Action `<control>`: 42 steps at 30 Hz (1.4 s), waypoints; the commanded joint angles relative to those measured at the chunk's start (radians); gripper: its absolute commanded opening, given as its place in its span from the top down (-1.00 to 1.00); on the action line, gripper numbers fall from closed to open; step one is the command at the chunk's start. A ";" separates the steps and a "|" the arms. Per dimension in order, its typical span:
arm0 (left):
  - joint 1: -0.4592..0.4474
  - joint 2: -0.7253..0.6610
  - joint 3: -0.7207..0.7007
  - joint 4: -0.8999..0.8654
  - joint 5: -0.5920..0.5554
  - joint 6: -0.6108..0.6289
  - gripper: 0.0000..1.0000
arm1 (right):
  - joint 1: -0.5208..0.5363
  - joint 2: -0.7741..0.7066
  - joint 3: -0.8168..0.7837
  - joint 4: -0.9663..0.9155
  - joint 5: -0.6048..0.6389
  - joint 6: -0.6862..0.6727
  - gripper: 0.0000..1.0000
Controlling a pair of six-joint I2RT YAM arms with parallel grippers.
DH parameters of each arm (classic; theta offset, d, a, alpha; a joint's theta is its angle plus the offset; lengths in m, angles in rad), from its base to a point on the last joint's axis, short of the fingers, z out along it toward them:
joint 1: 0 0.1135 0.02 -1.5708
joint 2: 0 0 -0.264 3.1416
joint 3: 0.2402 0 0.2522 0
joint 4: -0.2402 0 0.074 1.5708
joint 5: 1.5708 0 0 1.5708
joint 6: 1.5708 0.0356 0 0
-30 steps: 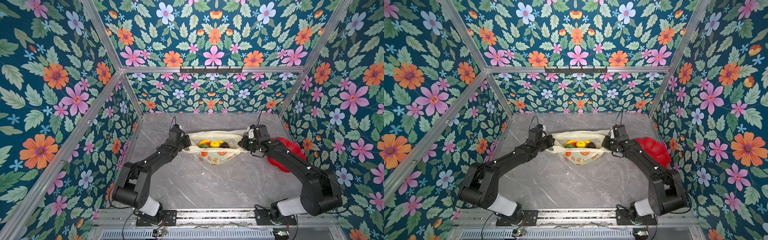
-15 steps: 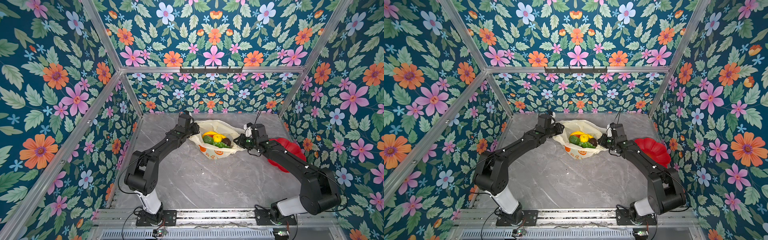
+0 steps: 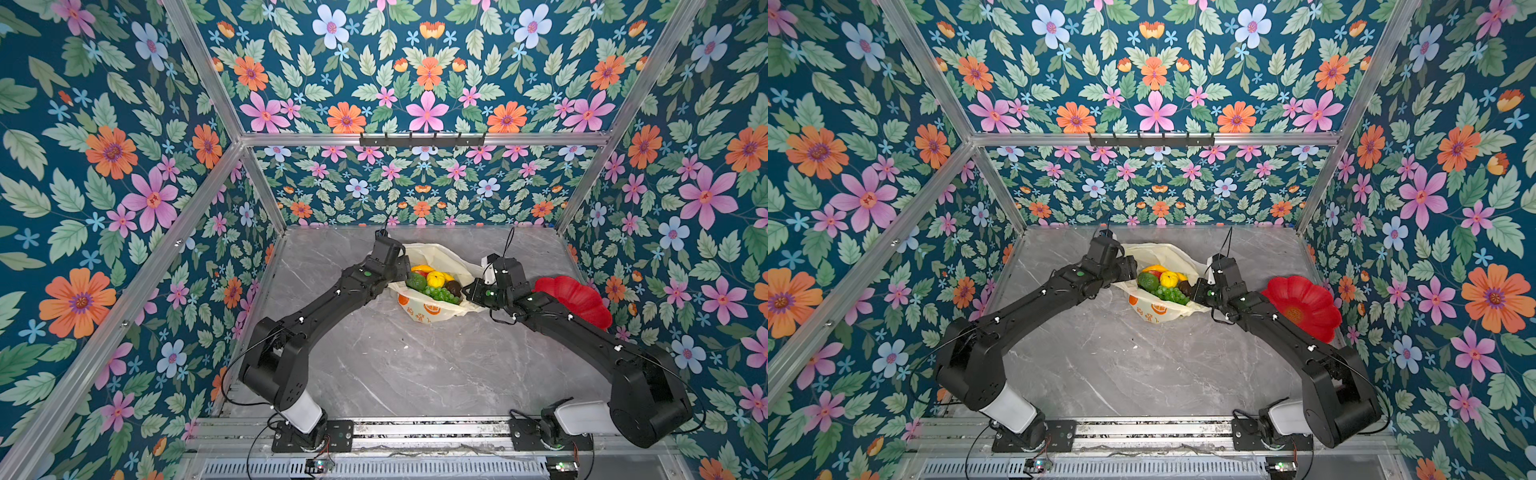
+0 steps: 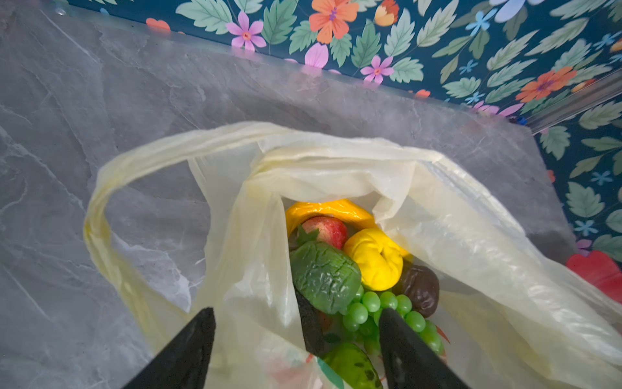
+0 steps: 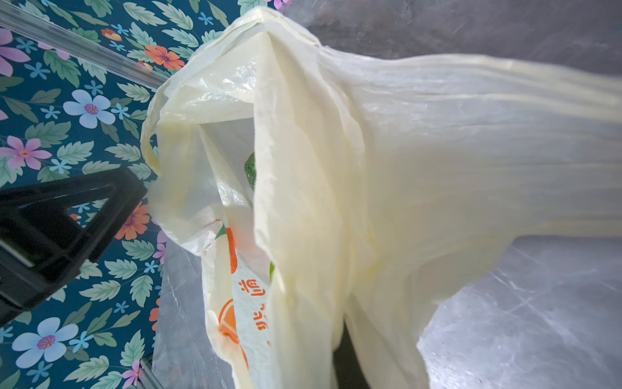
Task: Take fruits out of the plastic bag
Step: Spread open the plastic bag at the center of the table.
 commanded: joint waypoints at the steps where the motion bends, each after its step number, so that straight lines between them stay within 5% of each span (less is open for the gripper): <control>1: -0.014 0.050 0.029 -0.049 -0.099 -0.014 -0.61 | 0.017 -0.016 -0.005 -0.002 0.045 -0.027 1.00; 15: -0.007 0.254 0.101 -0.043 -0.083 -0.025 -0.66 | 0.096 -0.030 -0.019 -0.013 0.118 -0.069 1.00; 21: 0.032 0.231 0.012 0.028 -0.028 -0.024 0.03 | 0.070 -0.047 -0.026 -0.008 0.114 -0.044 1.00; 28: 0.112 0.027 -0.302 0.309 0.083 -0.034 0.98 | -0.135 -0.021 -0.122 0.224 -0.163 0.111 1.00; 37: 0.185 -0.109 -0.514 0.535 0.207 -0.062 1.00 | -0.205 0.162 -0.069 0.484 -0.260 0.191 1.00; 42: 0.198 -0.139 -0.541 0.513 0.159 -0.034 1.00 | -0.266 0.250 -0.024 0.552 -0.283 0.240 1.00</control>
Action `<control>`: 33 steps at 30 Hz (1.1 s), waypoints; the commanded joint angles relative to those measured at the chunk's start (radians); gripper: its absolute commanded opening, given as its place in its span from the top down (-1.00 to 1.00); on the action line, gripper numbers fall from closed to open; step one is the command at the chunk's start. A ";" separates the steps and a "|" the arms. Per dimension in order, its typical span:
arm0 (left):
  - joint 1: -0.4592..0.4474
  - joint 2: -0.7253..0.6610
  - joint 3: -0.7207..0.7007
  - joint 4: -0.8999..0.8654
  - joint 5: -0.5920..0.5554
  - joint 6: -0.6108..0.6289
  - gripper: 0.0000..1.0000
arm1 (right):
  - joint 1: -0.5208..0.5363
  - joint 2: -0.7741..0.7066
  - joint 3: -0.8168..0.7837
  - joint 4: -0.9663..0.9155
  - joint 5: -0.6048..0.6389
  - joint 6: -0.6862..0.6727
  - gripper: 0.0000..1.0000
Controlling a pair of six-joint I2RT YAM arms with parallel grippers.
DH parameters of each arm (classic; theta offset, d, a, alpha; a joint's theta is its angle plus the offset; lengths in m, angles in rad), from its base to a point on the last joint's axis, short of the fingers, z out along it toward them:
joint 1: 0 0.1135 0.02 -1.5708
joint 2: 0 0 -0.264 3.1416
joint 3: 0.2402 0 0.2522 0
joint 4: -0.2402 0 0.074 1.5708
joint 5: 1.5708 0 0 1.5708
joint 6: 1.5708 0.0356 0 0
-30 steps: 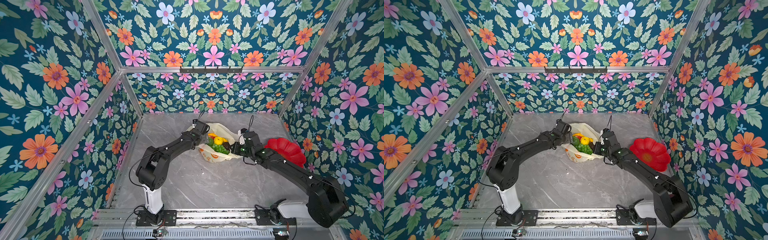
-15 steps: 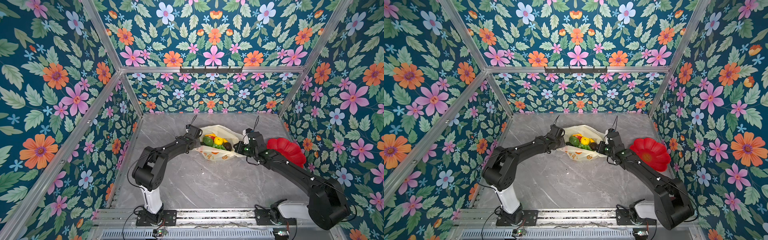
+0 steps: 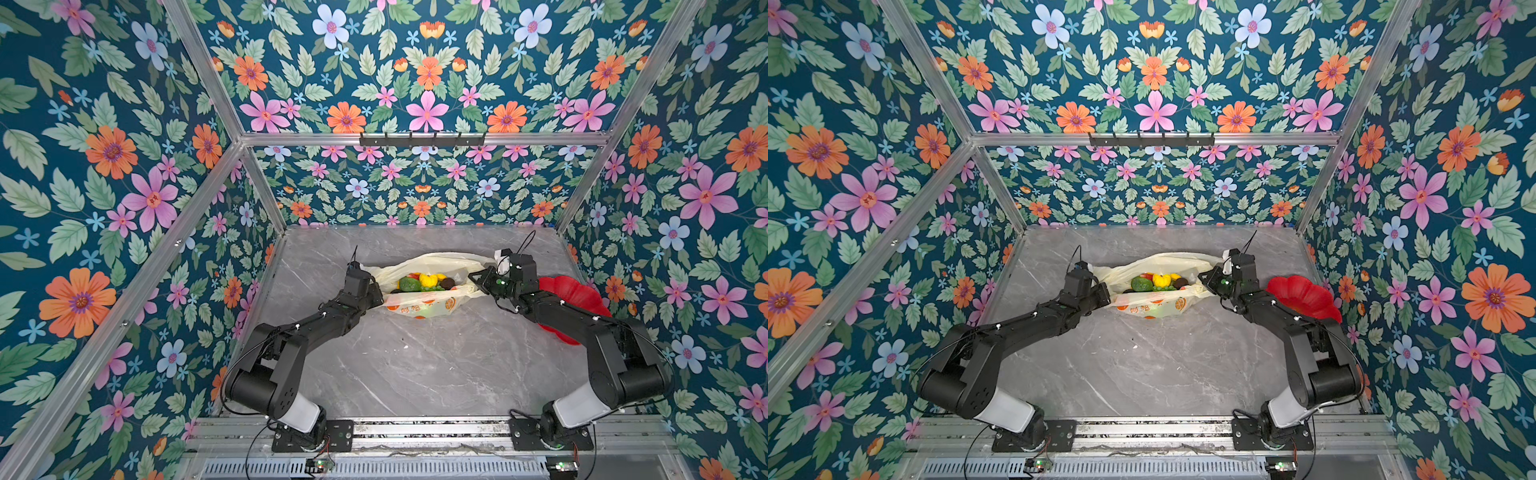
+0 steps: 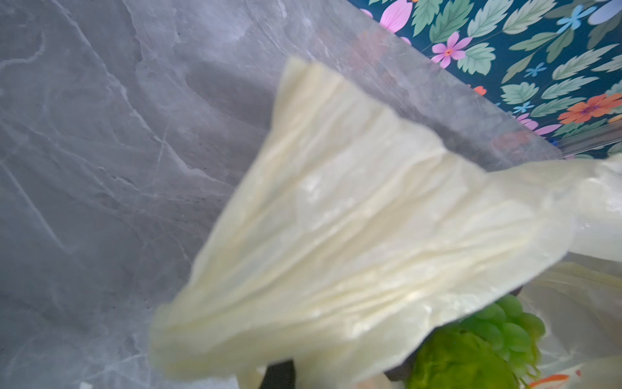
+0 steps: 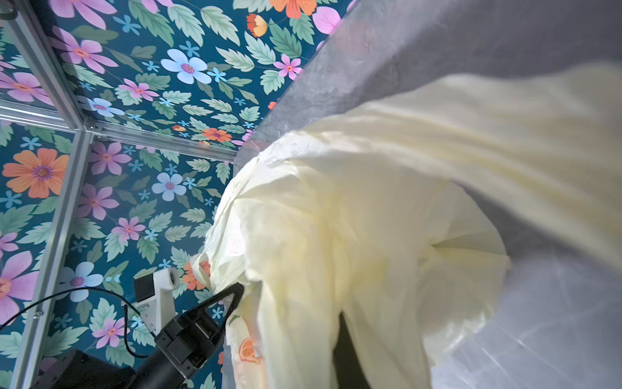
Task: Take fruits out of the plastic bag
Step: Spread open the plastic bag at the center of the table.
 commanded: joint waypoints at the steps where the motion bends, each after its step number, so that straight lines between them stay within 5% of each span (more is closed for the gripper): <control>1: 0.028 -0.029 -0.027 0.035 -0.009 0.025 1.00 | -0.058 0.044 0.014 0.131 -0.036 0.081 1.00; 8: 0.012 -0.014 -0.028 0.114 0.102 0.056 1.00 | -0.006 0.156 0.087 0.161 -0.080 0.083 1.00; 18: -0.116 0.050 0.071 0.035 0.033 0.123 1.00 | 0.058 0.155 0.163 -0.008 -0.030 -0.002 1.00; 22: -0.116 0.043 0.047 0.049 0.030 0.110 1.00 | 0.056 0.084 0.170 -0.173 0.041 -0.086 0.23; 27: -0.116 0.034 0.026 0.069 0.030 0.092 1.00 | 0.078 -0.021 0.189 -0.418 0.226 -0.174 -0.45; 33: -0.116 0.023 0.018 0.077 0.032 0.083 1.00 | 0.203 -0.094 0.257 -0.672 0.548 -0.263 -0.66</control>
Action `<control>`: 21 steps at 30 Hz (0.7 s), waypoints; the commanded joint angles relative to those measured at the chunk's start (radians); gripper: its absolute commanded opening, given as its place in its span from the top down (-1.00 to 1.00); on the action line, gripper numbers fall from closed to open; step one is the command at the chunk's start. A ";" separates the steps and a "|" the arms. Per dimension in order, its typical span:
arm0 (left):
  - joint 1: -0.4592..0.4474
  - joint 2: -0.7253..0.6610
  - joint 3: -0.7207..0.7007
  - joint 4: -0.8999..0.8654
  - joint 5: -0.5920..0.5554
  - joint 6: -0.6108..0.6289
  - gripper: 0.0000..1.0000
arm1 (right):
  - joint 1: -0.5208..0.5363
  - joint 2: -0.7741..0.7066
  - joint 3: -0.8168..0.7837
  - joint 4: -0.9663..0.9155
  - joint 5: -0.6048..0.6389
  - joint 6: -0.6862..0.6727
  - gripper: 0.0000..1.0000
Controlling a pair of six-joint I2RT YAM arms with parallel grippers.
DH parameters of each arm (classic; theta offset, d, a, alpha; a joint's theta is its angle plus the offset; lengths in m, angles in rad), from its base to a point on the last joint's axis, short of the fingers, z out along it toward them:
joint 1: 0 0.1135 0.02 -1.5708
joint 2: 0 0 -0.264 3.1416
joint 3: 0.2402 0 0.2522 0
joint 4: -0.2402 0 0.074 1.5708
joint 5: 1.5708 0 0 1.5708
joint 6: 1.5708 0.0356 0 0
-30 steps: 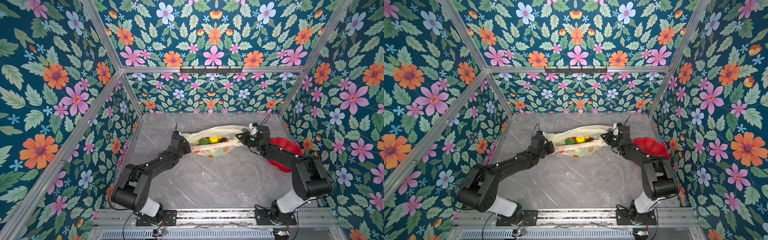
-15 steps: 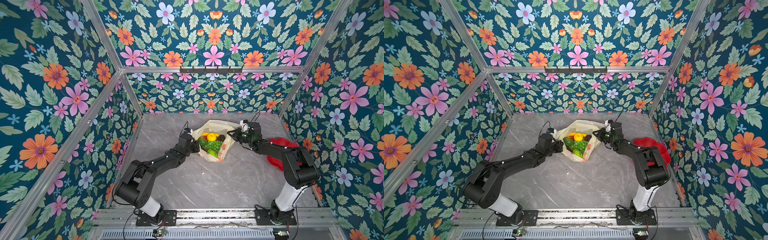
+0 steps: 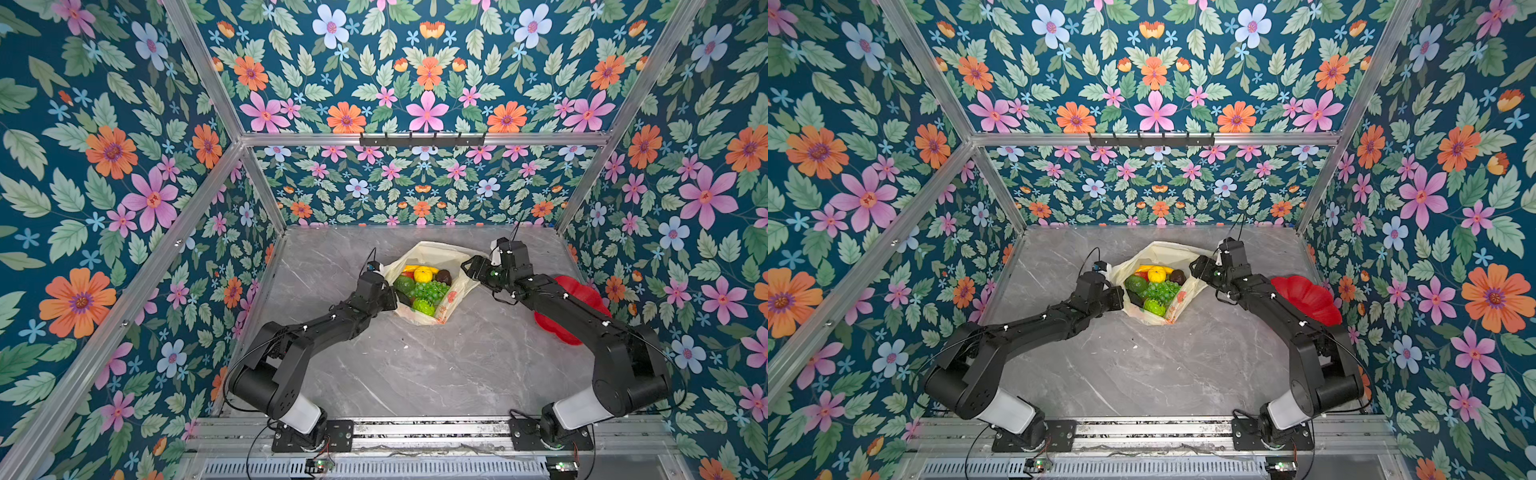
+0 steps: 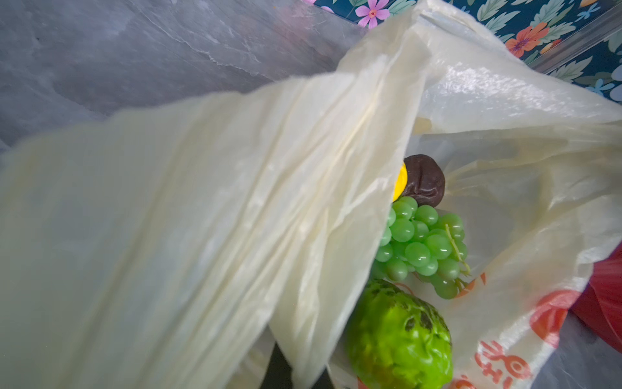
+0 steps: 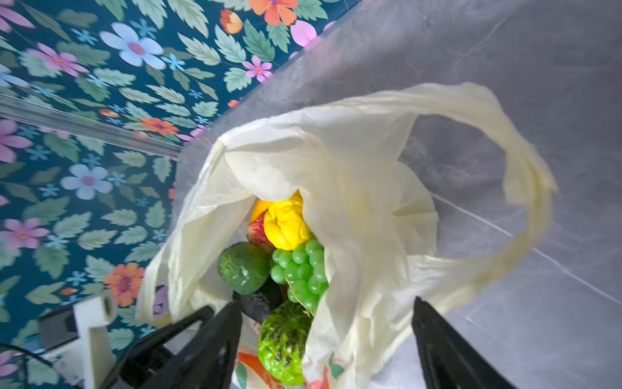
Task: Take fruits out of the plastic bag
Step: Spread open the plastic bag at the center of the table.
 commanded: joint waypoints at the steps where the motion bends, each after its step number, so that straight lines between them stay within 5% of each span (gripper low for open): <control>1: 0.000 -0.008 -0.004 0.023 -0.007 -0.015 1.00 | 0.077 -0.003 0.054 -0.212 0.261 -0.076 -0.66; 6: 0.000 -0.015 -0.002 0.014 -0.009 -0.033 1.00 | 0.174 0.117 0.174 -0.341 0.425 -0.033 -0.69; 13: 0.001 -0.025 -0.014 0.013 0.004 -0.045 1.00 | 0.177 0.270 0.277 -0.376 0.414 -0.018 -0.69; 16: 0.002 -0.022 -0.020 0.014 0.006 -0.056 1.00 | 0.177 0.306 0.300 -0.374 0.395 -0.028 -0.43; 21: 0.083 -0.032 -0.049 0.013 0.064 -0.130 1.00 | 0.154 0.281 0.250 -0.342 0.396 -0.044 0.39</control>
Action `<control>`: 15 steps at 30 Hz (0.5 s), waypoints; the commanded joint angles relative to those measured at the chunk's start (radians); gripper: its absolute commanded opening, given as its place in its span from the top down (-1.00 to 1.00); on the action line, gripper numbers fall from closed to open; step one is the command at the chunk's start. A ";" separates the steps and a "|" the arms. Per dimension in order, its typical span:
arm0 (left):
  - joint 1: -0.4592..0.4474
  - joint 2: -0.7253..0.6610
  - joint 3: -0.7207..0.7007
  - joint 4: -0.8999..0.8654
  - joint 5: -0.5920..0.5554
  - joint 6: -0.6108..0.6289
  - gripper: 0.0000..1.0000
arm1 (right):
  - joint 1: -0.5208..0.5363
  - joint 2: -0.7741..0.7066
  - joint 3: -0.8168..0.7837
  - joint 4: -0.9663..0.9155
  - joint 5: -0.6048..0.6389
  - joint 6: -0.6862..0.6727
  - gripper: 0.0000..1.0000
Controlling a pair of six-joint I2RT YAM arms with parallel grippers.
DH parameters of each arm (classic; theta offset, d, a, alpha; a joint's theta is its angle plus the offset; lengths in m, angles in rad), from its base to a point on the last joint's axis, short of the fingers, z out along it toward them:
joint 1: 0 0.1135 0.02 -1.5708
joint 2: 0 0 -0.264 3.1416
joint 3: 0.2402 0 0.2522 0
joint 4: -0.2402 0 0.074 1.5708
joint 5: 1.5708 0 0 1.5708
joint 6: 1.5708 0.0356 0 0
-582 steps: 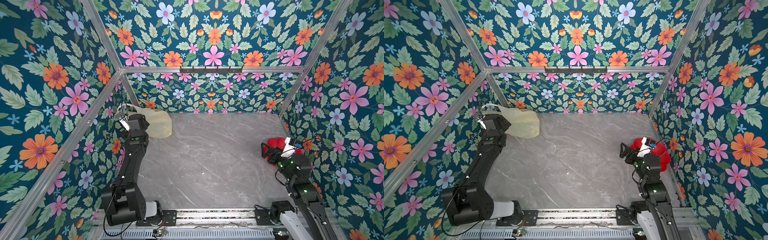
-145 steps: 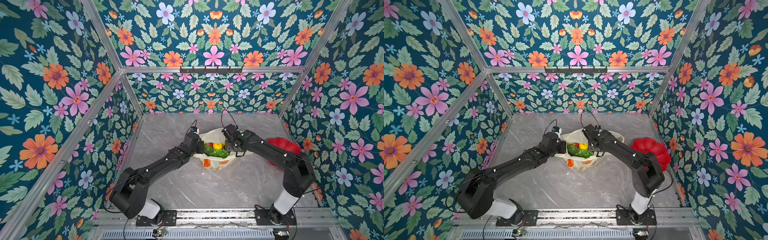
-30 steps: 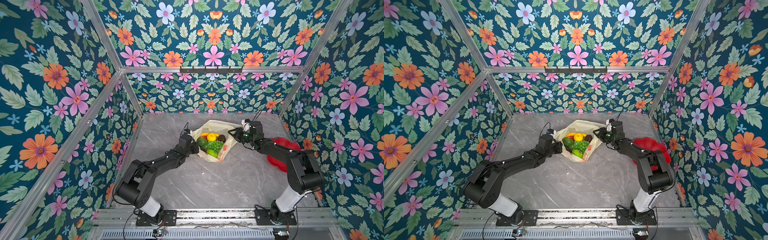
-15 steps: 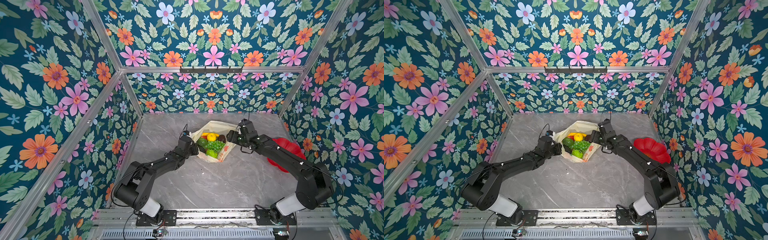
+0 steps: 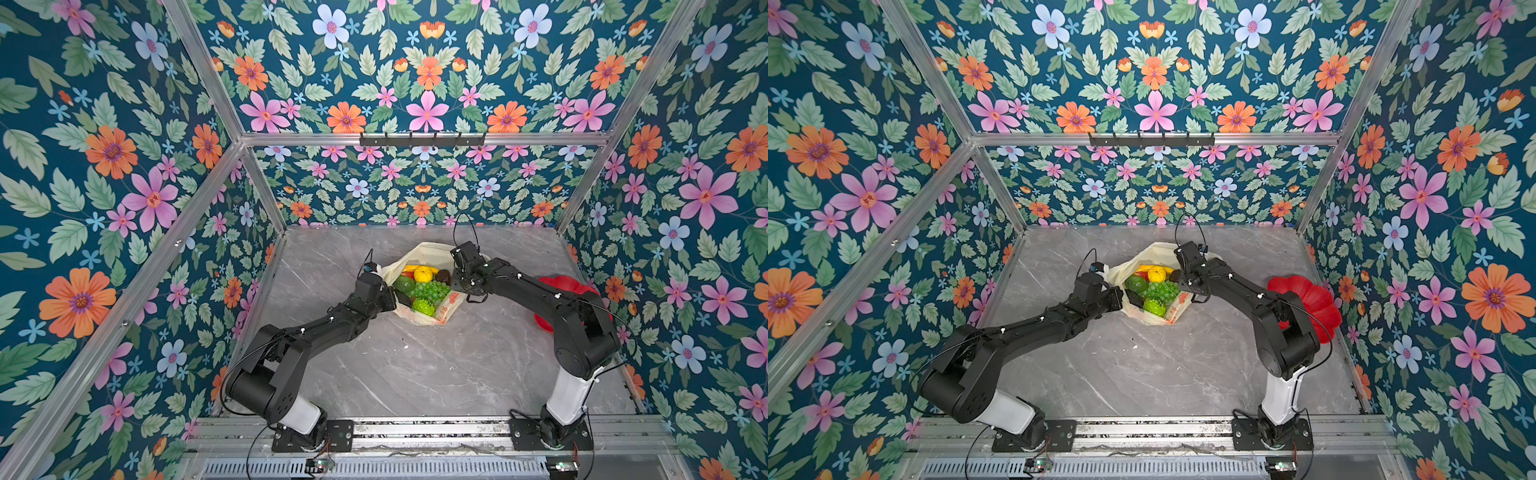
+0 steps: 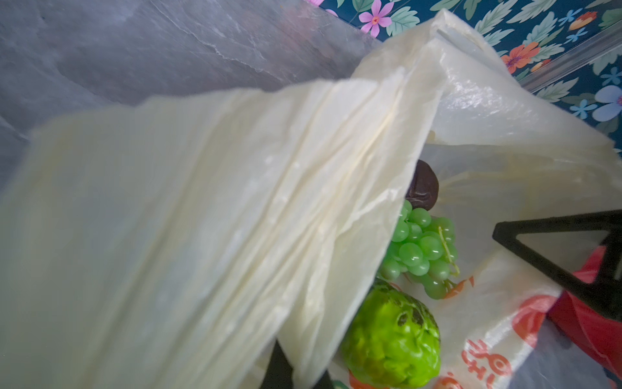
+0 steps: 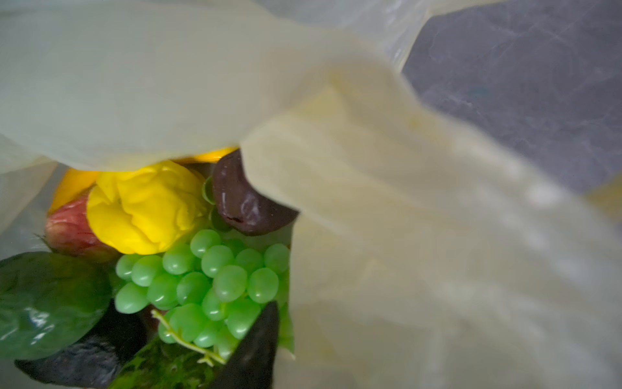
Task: Take fruits out of the plastic bag
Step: Spread open the plastic bag at the center of the table.
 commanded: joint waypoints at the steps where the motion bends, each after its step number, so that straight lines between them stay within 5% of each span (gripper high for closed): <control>1: 0.070 -0.016 -0.037 0.027 0.057 -0.074 1.00 | -0.031 -0.053 -0.068 0.052 -0.027 -0.022 0.55; 5: 0.129 -0.011 -0.055 0.034 0.086 -0.078 1.00 | -0.154 -0.141 -0.257 0.299 -0.333 -0.001 1.00; 7: 0.141 0.020 -0.054 0.063 0.136 -0.091 1.00 | -0.192 -0.178 -0.339 0.441 -0.469 0.006 1.00; 9: 0.122 0.035 -0.028 0.044 0.127 -0.055 1.00 | -0.182 -0.191 -0.348 0.448 -0.476 -0.016 1.00; 15: 0.057 -0.023 0.015 -0.090 -0.003 0.033 0.40 | -0.166 -0.201 -0.339 0.431 -0.466 -0.035 1.00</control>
